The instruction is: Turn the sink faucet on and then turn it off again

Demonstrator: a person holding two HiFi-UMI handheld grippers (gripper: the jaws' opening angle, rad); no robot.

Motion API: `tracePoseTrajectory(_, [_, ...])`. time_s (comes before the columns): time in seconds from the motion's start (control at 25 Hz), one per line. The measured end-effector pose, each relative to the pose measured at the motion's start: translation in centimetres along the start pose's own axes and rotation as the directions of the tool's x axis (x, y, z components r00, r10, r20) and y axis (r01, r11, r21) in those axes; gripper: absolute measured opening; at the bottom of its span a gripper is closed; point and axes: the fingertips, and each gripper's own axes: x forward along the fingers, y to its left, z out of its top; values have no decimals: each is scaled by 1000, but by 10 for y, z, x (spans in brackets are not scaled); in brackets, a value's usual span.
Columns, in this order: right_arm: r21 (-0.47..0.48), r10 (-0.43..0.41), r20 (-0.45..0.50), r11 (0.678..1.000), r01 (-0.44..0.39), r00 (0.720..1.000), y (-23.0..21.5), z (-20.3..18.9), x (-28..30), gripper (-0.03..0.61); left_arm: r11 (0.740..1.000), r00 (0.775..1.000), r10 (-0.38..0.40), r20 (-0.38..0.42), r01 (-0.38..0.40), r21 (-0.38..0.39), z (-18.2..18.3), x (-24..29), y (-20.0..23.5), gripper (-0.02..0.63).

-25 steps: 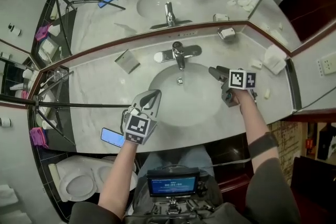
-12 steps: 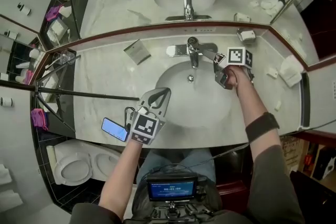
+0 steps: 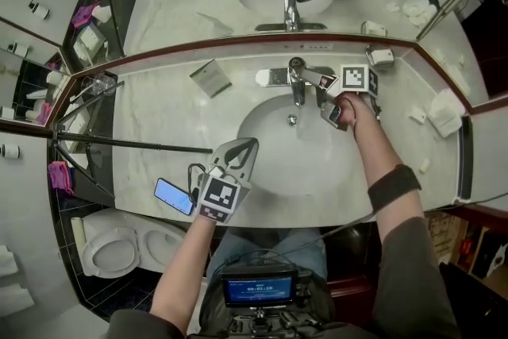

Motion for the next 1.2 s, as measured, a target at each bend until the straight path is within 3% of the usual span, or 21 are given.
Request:
tracePoseTrajectory(0.2, [50,84,0,995,-84,996,12,1,6,172,1000,1000,-1,-16,1,-4,-5,1,3,2])
tracePoseTrajectory(0.36, [79,104,6,991,-104,995,9,0,7,175,1000,1000,-4,-29,4,-8,-11,4,3,2])
tracePoseTrajectory(0.76, [21,76,-75,997,-75,994,9,-6,3,158,1000,999,-24,-30,24,-6,-10,12,-4,2])
tracePoseTrajectory(1.2, [63,74,-97,996,-68,993,-17,-39,3,124,1000,999,-31,-39,30,-4,-15,13,-5,2])
